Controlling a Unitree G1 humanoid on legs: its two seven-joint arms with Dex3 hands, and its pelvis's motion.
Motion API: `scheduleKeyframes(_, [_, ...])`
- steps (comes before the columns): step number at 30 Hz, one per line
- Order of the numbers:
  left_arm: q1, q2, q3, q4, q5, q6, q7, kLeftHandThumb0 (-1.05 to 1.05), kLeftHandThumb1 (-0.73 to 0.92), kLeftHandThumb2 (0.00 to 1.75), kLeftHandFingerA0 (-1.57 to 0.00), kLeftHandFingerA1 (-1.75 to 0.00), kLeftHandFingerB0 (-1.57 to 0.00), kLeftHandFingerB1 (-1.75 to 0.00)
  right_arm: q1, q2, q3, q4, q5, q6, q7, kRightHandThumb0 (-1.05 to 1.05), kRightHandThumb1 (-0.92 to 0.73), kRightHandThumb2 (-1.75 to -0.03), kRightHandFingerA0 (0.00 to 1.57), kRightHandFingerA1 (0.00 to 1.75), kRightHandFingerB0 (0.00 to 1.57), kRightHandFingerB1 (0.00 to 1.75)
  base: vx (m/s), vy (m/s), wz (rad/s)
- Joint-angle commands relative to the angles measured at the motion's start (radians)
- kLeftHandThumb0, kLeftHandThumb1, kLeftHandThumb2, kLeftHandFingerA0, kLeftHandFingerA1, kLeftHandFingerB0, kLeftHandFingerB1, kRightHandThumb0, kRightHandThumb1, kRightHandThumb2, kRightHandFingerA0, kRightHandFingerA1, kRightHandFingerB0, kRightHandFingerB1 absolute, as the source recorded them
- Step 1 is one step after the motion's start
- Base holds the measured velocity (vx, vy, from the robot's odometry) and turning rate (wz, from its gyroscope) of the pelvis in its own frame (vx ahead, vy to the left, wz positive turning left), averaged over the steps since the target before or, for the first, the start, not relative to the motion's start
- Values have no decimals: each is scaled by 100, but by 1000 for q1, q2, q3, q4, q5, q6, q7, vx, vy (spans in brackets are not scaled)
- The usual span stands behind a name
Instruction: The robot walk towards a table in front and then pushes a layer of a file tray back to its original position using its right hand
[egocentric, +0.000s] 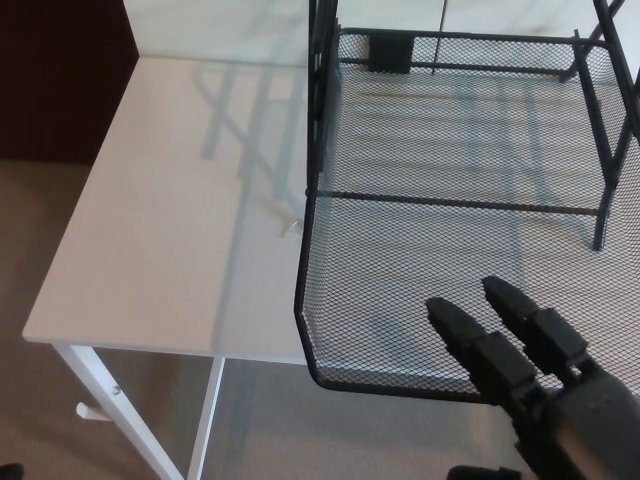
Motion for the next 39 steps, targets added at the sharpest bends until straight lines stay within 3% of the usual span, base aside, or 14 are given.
scheduleKeyframes(1, [-9, 19, 24, -69, -59, 128, -27, 1, 50, 54, -41, -44, -42, -34, -126, -25, 123, 145, -241, 233, -132, -50, -34, -68, 6, 24, 11, 35, 0, 0, 0])
scheduleKeyframes(19, [10, 25, 17, -105, -27, 126, -21, -5, 48, 54, -41, -42, -42, -34, -154, -131, 264, 171, -206, 400, -226, -53, -34, -69, 6, 25, 10, 34, 0, 0, 0])
scheduleKeyframes(37, [3, 29, 25, -123, -46, 154, -33, -5, 48, 54, -40, -43, -43, -34, -261, -177, 390, 202, -190, 577, -210, -51, -34, -70, 6, 21, 10, 34, 0, 0, 0])
scheduleKeyframes(38, [8, 29, 20, -137, -34, 159, -16, -8, 47, 54, -42, -43, -44, -34, -264, -180, 394, 187, -185, 583, -207, -49, -44, -55, 0, 30, 11, 25, 0, 0, 0])
scheduleKeyframes(39, [10, 30, 17, -142, -27, 158, -12, -5, 48, 54, -41, -43, -42, -34, -269, -185, 398, 175, -182, 586, -211, -49, -45, -54, 0, 31, 10, 25, 0, 0, 0])
